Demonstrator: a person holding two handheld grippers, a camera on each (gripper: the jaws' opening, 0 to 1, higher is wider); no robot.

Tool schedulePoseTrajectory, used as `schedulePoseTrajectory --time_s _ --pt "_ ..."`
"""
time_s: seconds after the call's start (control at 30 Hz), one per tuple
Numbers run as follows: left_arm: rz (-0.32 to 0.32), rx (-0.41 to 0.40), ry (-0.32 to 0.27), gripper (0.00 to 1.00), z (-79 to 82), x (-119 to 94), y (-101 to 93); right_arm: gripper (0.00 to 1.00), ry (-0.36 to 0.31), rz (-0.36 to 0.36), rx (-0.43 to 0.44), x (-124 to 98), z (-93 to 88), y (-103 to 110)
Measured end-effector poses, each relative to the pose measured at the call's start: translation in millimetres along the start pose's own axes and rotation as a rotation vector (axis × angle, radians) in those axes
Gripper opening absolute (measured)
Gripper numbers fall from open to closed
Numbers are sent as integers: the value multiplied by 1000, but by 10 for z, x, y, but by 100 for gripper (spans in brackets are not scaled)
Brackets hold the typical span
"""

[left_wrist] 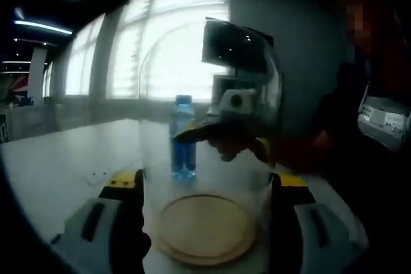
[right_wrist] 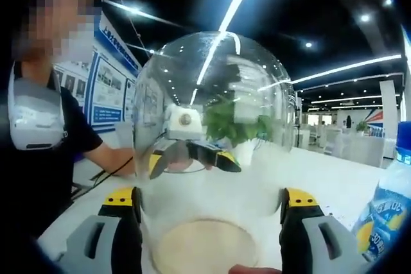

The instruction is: Open the cover put in the Mizone put the cover back on

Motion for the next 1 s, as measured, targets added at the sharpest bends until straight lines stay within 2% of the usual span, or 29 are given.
schedulePoseTrajectory --time_s 0.57,1.0 --pt "8 30 -1 68 0 45 2 84 -33 4 7 19 -15 3" --pt "8 20 -3 69 10 52 -7 84 -24 9 9 27 2 -3"
Point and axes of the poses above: the point that each gripper's makers call its tool centre point, and the gripper's own axes: x roughly forward along the fingers, y roughly to its left, z roughly out of its top, the point moved 10 cm from there along -x, roughly backward along the fingers, and after that the axes turned 8 degrees about -x, right-handed, at the moved point
